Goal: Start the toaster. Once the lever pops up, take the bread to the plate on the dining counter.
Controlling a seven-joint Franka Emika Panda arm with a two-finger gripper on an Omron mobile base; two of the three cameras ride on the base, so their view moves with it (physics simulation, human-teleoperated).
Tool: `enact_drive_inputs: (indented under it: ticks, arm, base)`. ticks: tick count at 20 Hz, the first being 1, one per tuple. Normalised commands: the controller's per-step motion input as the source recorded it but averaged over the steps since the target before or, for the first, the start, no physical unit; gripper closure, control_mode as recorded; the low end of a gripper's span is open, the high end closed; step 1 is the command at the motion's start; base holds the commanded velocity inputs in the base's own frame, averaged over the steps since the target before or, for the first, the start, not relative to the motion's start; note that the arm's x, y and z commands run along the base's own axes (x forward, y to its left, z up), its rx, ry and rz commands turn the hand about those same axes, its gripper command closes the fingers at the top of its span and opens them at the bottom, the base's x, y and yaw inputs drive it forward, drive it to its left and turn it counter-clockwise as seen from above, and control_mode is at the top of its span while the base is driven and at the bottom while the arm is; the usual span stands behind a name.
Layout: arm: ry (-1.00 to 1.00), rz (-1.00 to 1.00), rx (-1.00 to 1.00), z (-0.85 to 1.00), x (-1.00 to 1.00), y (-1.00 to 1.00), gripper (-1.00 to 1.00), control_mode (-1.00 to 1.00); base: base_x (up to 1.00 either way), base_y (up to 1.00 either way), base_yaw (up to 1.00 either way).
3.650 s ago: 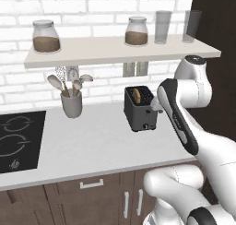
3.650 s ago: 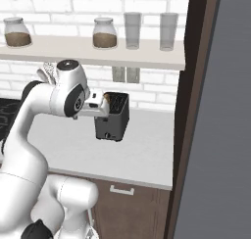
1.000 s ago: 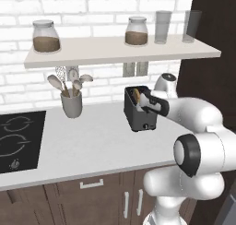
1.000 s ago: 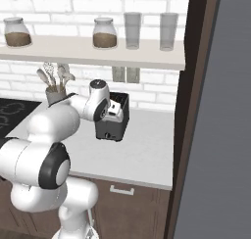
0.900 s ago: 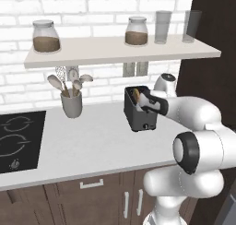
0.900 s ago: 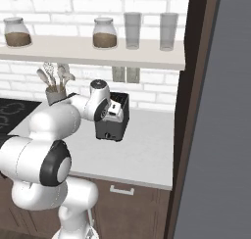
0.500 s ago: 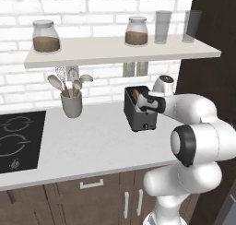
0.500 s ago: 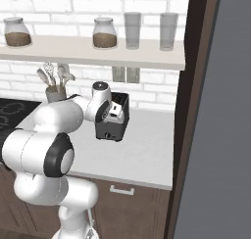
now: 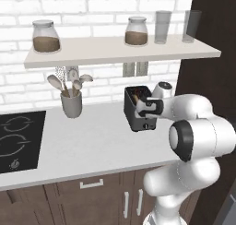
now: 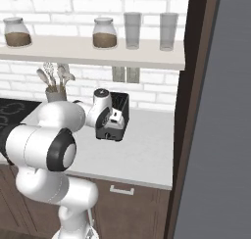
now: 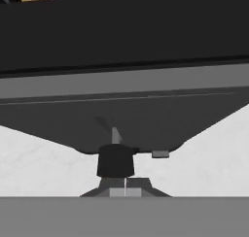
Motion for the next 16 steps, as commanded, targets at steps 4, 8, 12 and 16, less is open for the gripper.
enact_drive_inputs:
  ticks: [4,8,12,16]
  arm:
    - [0.0,0.01,0.0,-0.2,0.31,0.07,1.0,-1.0]
    - [0.0,0.02,0.0,-0.25,0.37,0.14,1.0,-1.0]
    - [0.0,0.02,0.0,-0.18,0.32,0.13,1.0,-1.0]
    - [0.0,0.02,0.0,-0.16,0.02,0.2,1.0,-1.0]
  base:
    - [0.0,0.0,0.0]
    - [0.0,0.0,0.0]
    - [0.0,0.0,0.0]
    - [0.0,0.0,0.0]
